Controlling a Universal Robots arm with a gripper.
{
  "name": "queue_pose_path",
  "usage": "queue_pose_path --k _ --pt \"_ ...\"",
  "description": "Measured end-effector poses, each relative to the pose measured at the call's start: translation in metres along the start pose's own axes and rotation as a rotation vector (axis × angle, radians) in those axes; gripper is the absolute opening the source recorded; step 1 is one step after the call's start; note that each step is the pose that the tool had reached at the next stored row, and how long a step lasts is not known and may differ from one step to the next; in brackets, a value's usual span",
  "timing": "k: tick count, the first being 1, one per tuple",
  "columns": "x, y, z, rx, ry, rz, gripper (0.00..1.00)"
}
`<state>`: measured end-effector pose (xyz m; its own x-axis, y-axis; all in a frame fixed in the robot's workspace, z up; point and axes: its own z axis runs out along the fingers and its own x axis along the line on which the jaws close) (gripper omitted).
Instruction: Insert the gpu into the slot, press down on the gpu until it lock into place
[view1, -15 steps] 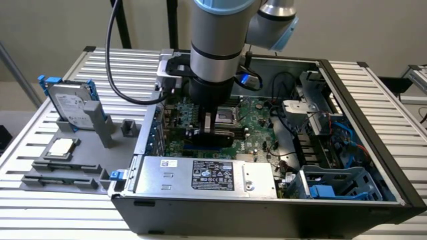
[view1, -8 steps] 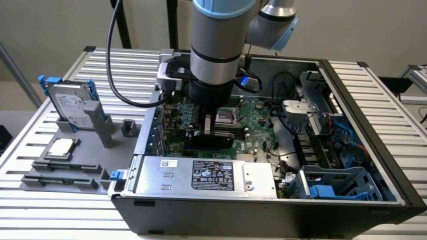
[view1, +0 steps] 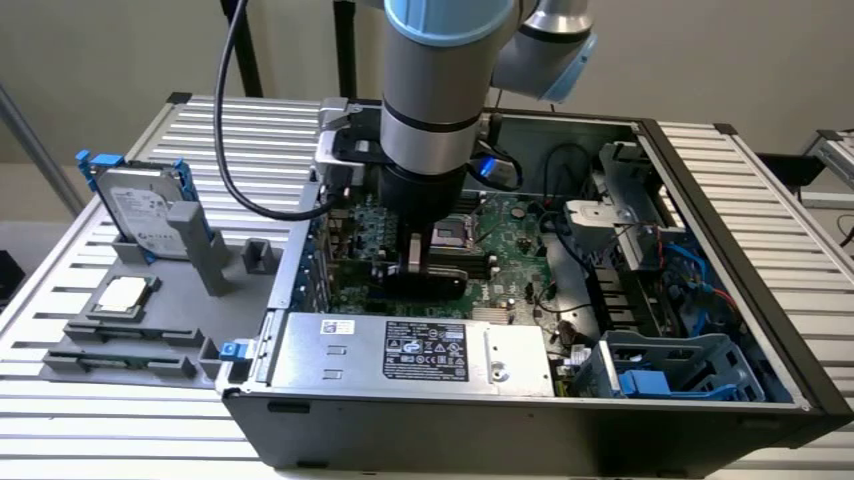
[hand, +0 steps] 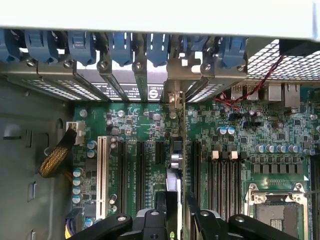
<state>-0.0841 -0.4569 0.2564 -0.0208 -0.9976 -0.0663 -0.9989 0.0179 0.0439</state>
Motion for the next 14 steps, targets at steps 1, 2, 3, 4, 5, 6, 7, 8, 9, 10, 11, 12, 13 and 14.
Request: queue_pose_path --k 1,2,3,4,5,6,7,8,9,10,11,12,13,14 --pt "0.0 -0.0001 0.0006 0.0 0.0 0.0 0.26" --pt "0.0 -0.0001 0.0011 -0.0002 0.0002 0.0 0.26" --pt "0.0 -0.0001 0.0014 -0.0002 0.0002 0.0 0.26" --pt "0.0 -0.0001 0.0015 -0.0002 0.0001 0.0 0.26" --pt "0.0 -0.0001 0.0016 -0.0001 0.0 0.0 0.26" --pt "0.0 0.0 0.0016 -0.0001 -0.0002 0.0 0.26" --pt "0.0 0.0001 0.0013 0.0005 -0.0023 0.0 0.27" --pt "0.0 0.0003 -0.0019 0.0005 -0.0015 0.0 0.27" --pt "0.0 0.0005 -0.0066 0.0 -0.0004 0.0 0.27" --pt "-0.001 0.0006 -0.0111 0.0 -0.0004 0.0 0.34" --pt "-0.001 0.0008 -0.0159 0.0001 -0.0006 0.0 0.34" --pt "-0.001 0.001 -0.0205 -0.0001 -0.0002 0.0 0.34" --pt "-0.002 0.0012 -0.0249 0.0 -0.0005 0.0 0.34" --pt "-0.002 0.0015 -0.0293 -0.0001 -0.0002 0.0 0.34"
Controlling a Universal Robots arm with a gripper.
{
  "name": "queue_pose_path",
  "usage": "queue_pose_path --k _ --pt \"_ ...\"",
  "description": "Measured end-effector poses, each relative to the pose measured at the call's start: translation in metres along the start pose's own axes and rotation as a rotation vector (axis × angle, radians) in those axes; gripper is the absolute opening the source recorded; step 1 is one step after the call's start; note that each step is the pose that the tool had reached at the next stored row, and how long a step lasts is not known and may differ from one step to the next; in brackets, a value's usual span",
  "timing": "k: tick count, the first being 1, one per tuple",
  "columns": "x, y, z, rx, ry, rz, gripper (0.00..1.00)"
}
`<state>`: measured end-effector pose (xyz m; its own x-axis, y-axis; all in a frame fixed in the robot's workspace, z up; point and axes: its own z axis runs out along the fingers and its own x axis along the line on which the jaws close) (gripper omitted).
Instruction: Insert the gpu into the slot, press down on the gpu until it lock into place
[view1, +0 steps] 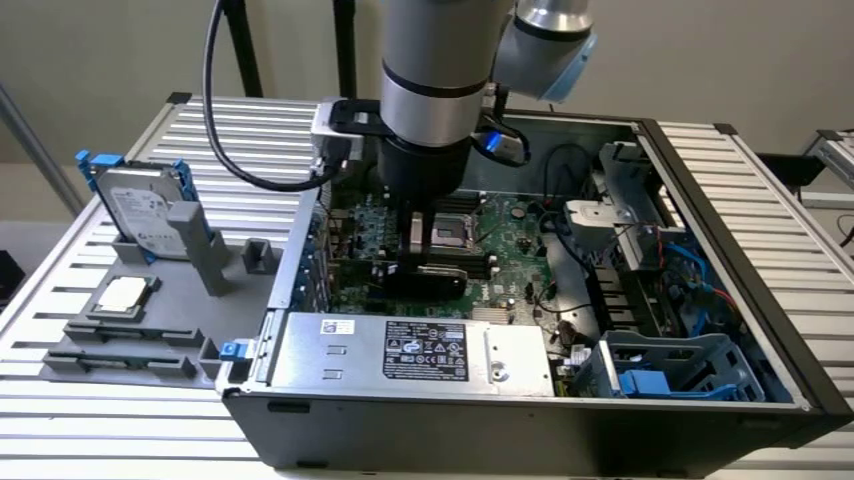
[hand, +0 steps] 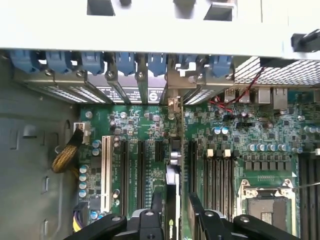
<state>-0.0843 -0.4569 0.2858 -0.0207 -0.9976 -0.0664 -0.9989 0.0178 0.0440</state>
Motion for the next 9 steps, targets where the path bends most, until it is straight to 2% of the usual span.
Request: queue_pose_path --k 4,6,7,9 --pt "-0.0031 0.0022 -0.0038 0.0001 -0.0002 0.0 0.32" --pt "-0.0062 0.0034 -0.0035 0.0001 0.0 0.0 0.18" --pt "-0.0081 0.0045 -0.0027 0.0001 0.0 0.0 0.18" --pt "-0.0088 0.0066 0.0003 0.0002 0.0001 0.0 0.11"
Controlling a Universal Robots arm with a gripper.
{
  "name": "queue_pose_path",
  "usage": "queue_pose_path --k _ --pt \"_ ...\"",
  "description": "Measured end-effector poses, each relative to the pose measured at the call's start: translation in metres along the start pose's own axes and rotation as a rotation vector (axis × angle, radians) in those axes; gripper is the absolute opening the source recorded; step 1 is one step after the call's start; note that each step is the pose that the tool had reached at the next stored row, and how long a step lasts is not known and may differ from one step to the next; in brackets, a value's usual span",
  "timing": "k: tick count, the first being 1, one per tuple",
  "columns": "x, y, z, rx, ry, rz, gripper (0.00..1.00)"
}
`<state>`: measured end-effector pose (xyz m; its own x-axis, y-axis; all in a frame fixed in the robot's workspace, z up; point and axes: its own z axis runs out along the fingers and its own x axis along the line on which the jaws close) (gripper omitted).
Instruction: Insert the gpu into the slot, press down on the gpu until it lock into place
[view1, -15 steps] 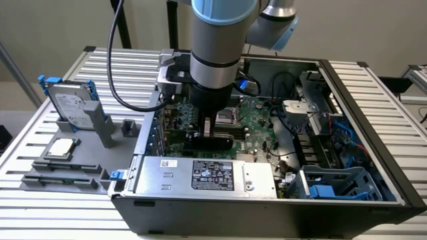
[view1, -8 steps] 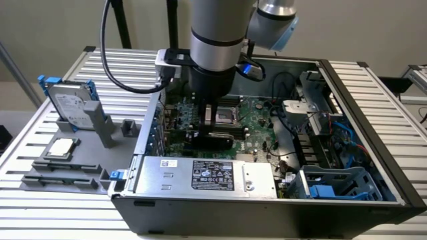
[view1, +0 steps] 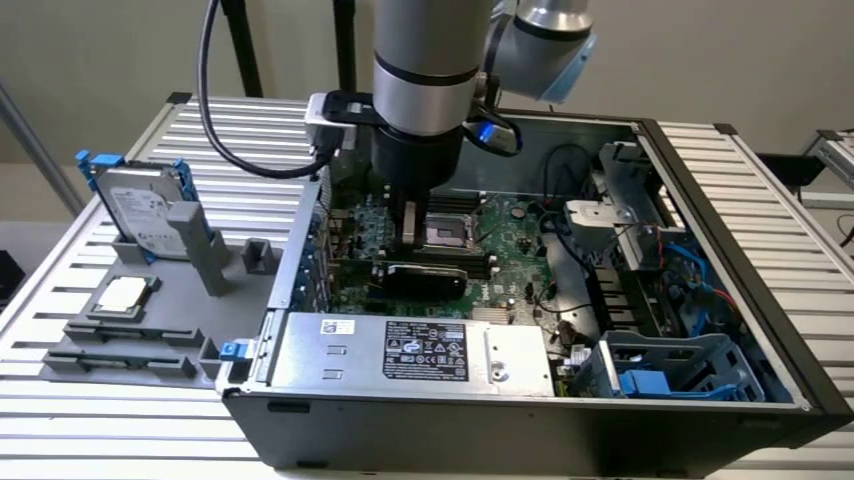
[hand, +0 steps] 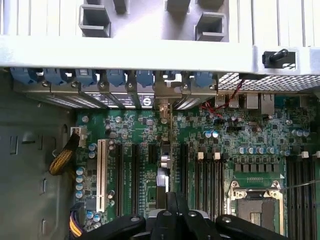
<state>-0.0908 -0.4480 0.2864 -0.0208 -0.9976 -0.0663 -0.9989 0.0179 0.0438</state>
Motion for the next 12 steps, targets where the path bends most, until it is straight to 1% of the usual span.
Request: queue_pose_path --k 6,9,12 --pt "0.0 0.0072 0.0111 -0.0001 0.0004 0.0 0.11" --pt "0.0 0.008 0.0165 -0.0002 0.0005 0.0 0.11" --pt "0.001 0.0081 0.0211 -0.0011 0.0027 0.0 0.11"
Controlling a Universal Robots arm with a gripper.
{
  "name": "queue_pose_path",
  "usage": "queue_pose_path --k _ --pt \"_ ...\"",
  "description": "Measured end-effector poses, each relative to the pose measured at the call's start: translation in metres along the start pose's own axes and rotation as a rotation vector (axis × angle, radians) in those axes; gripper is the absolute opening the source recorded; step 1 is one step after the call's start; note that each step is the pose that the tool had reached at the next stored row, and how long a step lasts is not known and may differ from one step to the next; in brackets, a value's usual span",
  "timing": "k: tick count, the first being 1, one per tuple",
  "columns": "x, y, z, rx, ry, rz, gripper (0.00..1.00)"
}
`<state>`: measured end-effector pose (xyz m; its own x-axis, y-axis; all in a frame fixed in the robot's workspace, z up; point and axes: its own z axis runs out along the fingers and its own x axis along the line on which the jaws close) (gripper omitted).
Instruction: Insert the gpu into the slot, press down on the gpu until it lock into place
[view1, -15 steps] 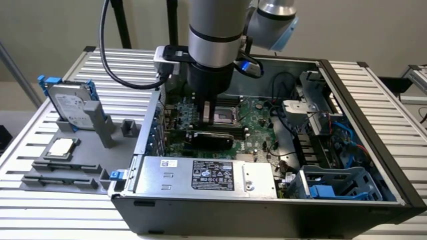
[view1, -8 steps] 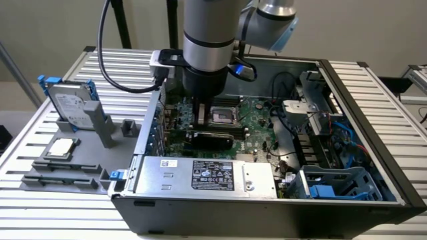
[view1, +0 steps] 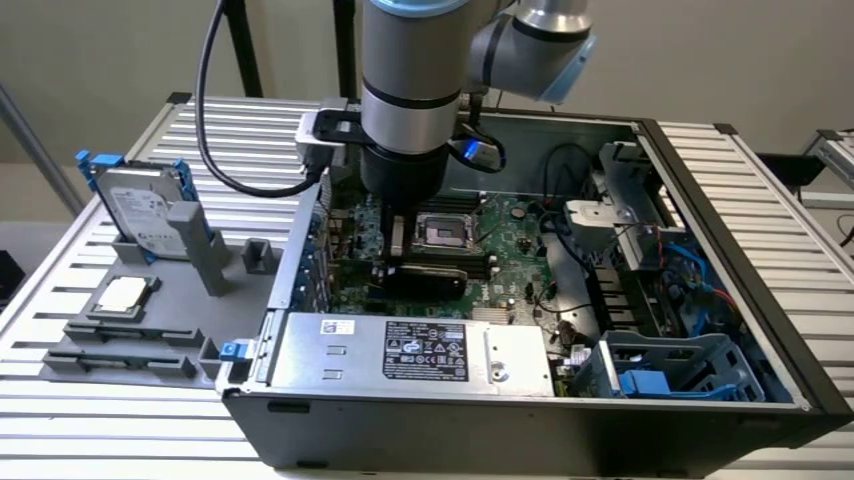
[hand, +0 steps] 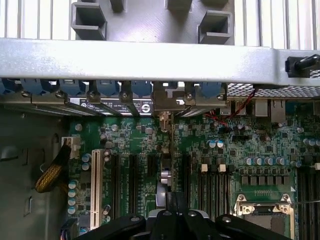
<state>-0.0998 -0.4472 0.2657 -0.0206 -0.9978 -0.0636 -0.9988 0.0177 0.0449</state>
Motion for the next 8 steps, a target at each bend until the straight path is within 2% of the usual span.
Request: queue_pose_path --k 4,5,7,8 --pt "0.0 0.0002 0.003 -0.0007 0.0009 0.0 0.11" --pt "-0.001 0.0003 0.0013 -0.0009 0.0009 0.0 0.11" --pt "-0.001 0.0007 -0.0047 0.0023 -0.0051 0.0 0.11" --pt "-0.001 0.0011 -0.01 0.0013 -0.003 0.0 0.11"
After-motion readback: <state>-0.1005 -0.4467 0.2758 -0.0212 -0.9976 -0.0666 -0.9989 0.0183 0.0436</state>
